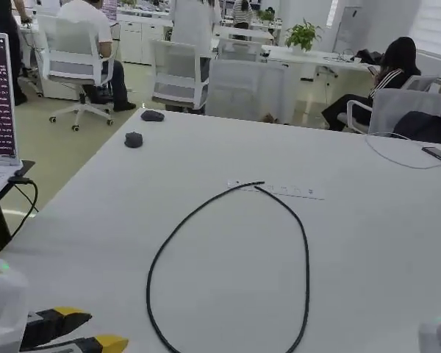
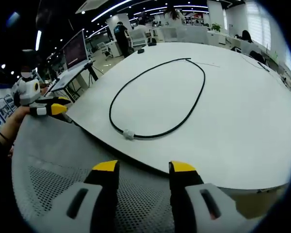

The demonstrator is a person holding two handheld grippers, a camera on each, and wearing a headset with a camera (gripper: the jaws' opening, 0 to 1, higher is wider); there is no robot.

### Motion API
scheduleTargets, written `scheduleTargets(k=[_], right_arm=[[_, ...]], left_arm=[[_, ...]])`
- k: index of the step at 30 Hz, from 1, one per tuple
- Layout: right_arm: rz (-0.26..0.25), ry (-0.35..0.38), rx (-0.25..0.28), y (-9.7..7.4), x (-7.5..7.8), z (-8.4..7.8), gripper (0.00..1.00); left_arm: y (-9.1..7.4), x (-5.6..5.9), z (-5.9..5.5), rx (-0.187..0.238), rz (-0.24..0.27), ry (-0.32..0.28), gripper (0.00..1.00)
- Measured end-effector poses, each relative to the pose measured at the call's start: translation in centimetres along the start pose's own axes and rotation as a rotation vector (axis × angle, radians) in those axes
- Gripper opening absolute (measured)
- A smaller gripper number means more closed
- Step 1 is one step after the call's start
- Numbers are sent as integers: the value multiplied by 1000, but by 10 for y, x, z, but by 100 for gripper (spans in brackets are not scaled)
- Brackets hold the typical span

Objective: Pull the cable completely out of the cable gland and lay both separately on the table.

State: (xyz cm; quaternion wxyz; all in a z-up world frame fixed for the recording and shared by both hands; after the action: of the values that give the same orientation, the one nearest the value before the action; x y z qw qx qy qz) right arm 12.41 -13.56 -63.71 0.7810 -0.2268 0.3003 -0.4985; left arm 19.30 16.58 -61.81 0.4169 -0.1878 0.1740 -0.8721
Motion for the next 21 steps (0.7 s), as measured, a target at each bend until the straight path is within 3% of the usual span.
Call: scheduleTargets(k=[21], right_arm=[[11, -7, -1, 1, 0, 0, 45]], left_arm=[[1, 0, -1, -13, 3, 5, 36]])
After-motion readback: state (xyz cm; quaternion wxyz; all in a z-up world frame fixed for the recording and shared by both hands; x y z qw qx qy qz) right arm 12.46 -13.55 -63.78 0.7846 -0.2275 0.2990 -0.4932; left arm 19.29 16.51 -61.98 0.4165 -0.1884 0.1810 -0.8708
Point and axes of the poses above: the centre of the closed fingertips' face, and the gripper's own axes: y roughly forward along the fingers, x roughly to its right, z roughly out of its top, the point moved 3 cm from there along -y, roughly backward along the fingers, and after that the axes turned 8 degrees about x, right-handed, at the moved point
